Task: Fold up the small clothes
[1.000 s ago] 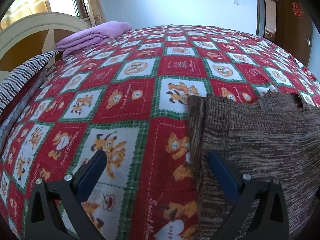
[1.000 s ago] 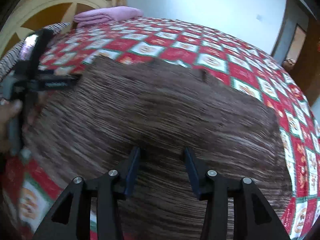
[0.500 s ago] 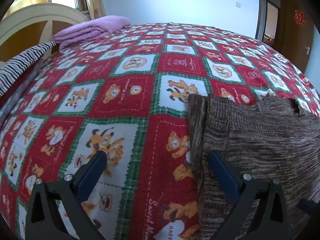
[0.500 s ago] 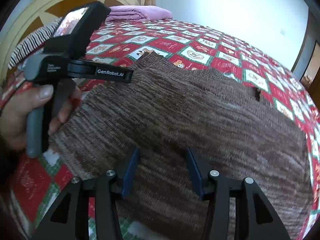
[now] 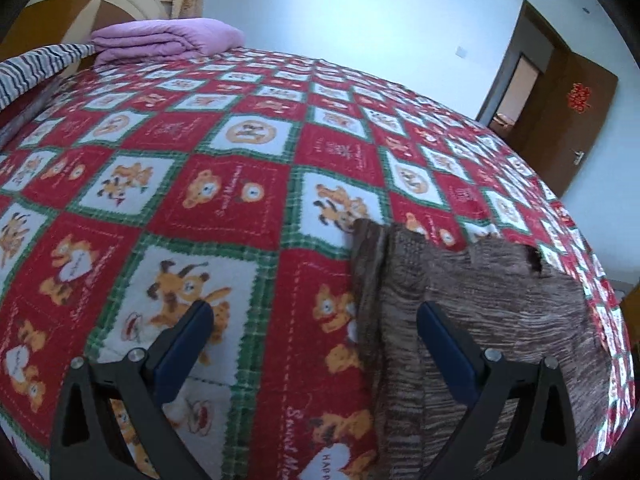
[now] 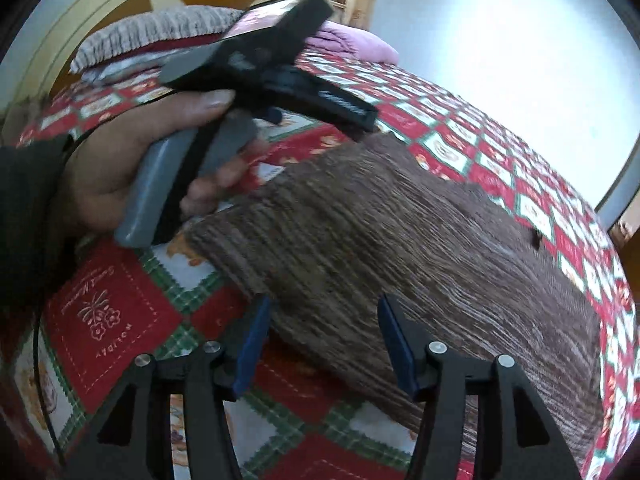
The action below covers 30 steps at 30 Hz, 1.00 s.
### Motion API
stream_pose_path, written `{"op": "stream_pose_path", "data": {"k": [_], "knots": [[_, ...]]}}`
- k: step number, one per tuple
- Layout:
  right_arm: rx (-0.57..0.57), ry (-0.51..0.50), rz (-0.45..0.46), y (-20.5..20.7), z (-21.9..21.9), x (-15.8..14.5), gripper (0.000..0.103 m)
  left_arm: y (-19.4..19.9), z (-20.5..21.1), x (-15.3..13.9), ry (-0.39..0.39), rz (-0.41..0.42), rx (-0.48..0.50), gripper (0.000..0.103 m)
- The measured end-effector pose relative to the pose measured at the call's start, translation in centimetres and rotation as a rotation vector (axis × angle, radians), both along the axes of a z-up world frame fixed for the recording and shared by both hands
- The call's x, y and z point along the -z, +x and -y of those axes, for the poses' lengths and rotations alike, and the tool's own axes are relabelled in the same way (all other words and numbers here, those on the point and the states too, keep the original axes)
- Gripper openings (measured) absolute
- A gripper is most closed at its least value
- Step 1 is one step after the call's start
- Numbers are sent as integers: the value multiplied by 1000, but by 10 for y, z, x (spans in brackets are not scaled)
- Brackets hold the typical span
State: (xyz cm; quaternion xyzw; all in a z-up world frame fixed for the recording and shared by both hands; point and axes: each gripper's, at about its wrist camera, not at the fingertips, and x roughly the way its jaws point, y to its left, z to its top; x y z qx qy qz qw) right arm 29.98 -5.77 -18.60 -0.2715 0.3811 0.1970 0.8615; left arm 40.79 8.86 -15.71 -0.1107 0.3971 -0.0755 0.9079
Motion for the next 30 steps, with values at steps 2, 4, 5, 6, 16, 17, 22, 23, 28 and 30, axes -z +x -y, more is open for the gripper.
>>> {"op": "stream_pose_path", "data": {"k": [2,4,5,6,16,17,22,23,28,30], "knots": [[-9,-15,4,-1,-6,2,57,3,3,0,10,-4,16,103],[-32,-8,-2,-4,-12,1,57,7,7,-2,26,-1,38,103],[-39,-5,-1,-4,-14,0,57,9,11,-3,37,6,55,103],[-48,-6,6,-7,-17,-1,57,10,15,-4,48,9,73,103],[-72,-98,51,-12,-40,11,57,33,28,3,38,-45,157,97],[-66,-95,50,-10,-42,11,57,36,27,4,25,-52,156,97],[-51,-89,50,-3,-49,14,57,50,25,5,-19,-69,156,97],[-50,-88,50,-2,-50,15,57,50,26,6,-21,-66,160,97],[-24,-49,38,7,-52,16,57,44,29,4,-42,-34,212,74],[-20,-44,37,8,-53,16,57,44,29,4,-50,-35,221,65]]}}
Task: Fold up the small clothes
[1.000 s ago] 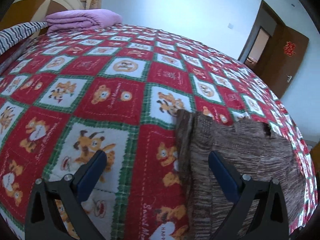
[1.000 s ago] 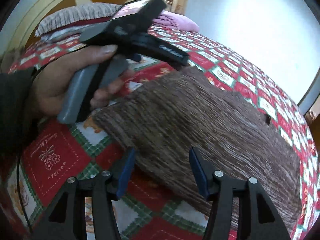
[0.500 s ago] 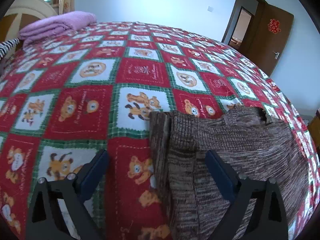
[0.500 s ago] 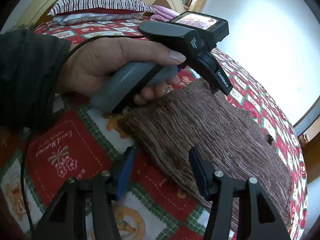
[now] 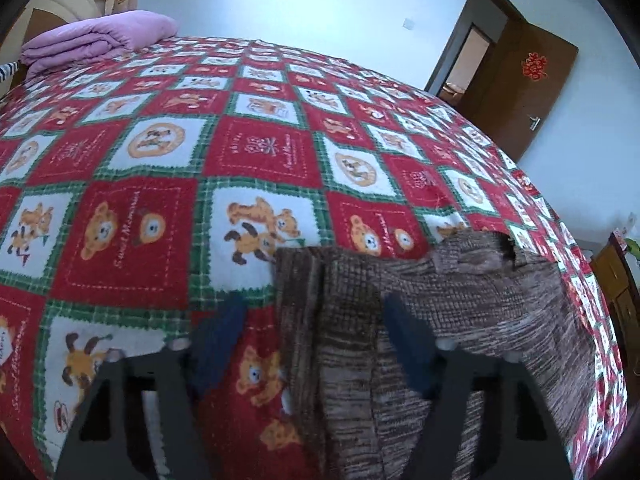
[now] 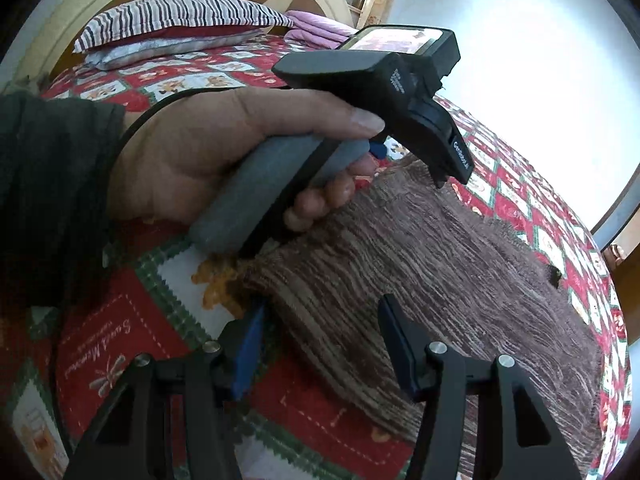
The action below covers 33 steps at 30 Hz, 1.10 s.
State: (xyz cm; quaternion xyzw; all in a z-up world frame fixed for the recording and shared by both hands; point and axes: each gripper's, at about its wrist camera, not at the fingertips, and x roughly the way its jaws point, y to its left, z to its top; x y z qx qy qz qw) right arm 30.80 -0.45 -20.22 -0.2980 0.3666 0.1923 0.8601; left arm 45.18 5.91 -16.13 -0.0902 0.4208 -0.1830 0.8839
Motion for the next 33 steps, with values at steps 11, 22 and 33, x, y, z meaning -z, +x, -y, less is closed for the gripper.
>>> {"op": "stream_pose_path", "data": {"k": [11,22,33], "knots": [[-55,-15,-9,-7,-12,4,15,5,-12,4,-88,-29,-21,16],[41,270,-165,9,27,-12,6,7,-15,7,-123,-46,-16,13],[27,360,-175,3,40,-27,5,7,-14,-2,-132,-88,-21,10]]}}
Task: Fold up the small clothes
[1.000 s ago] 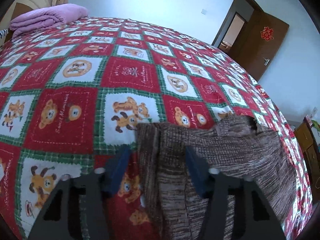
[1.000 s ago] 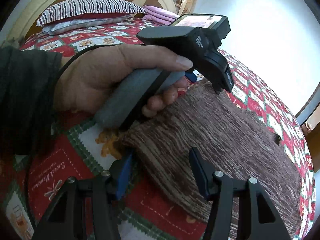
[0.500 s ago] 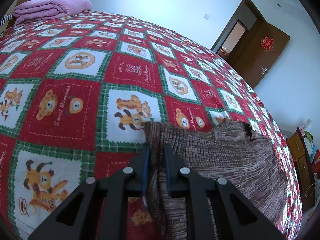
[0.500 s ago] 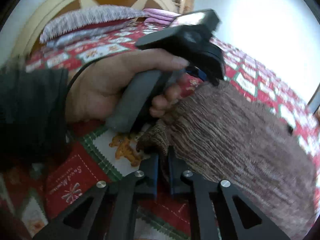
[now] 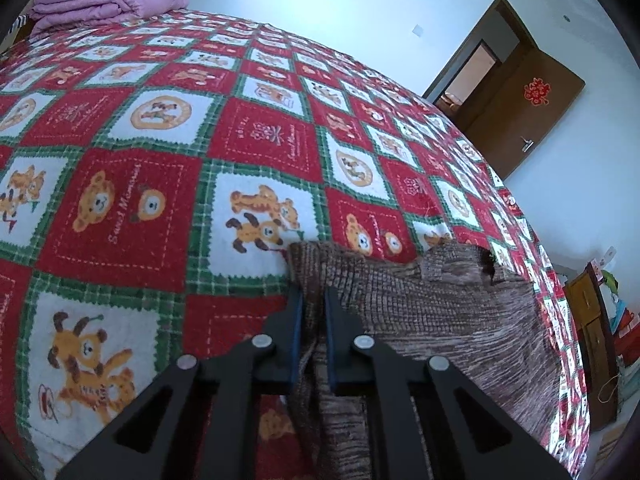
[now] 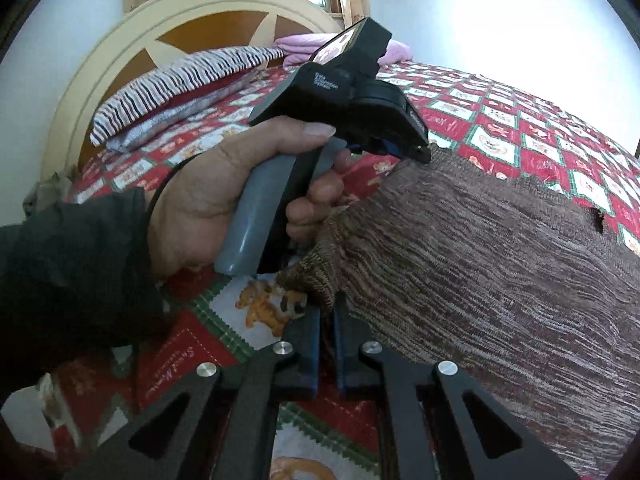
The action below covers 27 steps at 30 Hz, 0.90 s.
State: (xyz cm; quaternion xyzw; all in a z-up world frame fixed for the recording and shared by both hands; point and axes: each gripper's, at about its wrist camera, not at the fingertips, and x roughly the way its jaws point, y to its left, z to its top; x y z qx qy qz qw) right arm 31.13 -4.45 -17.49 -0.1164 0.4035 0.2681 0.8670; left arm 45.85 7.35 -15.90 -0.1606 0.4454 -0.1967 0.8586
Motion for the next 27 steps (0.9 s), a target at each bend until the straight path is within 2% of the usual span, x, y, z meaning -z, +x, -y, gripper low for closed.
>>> {"op": "stream_pose_path", "data": {"k": [6,14,27], "knots": [[16,66,14,-1,16,-14,4,-5,7,-26,-37,18,8,9],[66,154,57,-7,52,-43,4,-17,47,-74,-28,103,70,9],[204,271,93,-21,135,-69,4,-16,107,-99,-75,111,106,9]]}}
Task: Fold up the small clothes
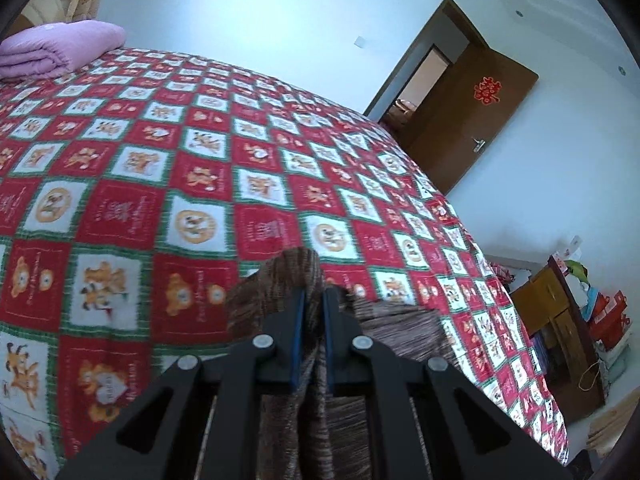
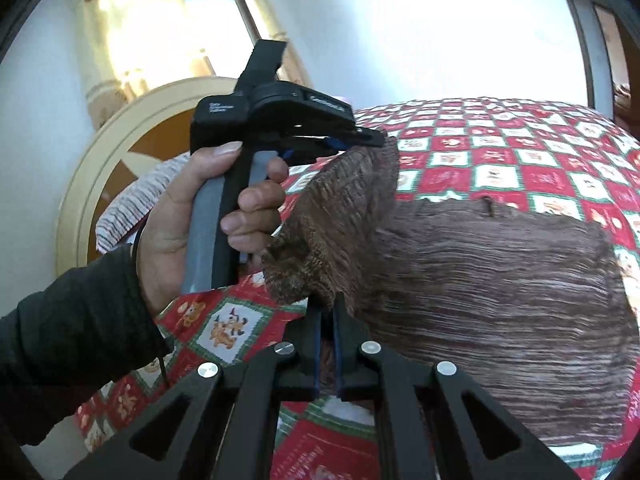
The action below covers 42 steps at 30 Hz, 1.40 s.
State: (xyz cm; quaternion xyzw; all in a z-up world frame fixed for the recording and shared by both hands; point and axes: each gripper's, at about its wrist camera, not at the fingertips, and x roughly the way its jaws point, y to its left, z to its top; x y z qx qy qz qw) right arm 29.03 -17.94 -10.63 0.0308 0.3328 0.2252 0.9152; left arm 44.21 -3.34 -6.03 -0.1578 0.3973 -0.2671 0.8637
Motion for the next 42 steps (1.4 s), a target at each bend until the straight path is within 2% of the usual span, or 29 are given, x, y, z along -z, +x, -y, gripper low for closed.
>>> {"op": "stream_pose_path", "data": {"k": [10,19,25,32,38,42], "knots": [[82,8,10,-13,55,-12,4,3,55,-6,-12,-5,56,9],[169,27,21,-28,99,-19,3,0,108,-12,29,24,124,8],[247,85,-38,-38,136,-10,3,-3,146,-5,50,22,180,8],[313,142,-106,-47,164,7,3,-10,193,6,118,34,249,5],[388,168,-148,-51,187,27,3,-14,236,34,253,43,297,5],[420,197,-206,-49,203,42,3,-20,230,31,254,46,263,7]]}}
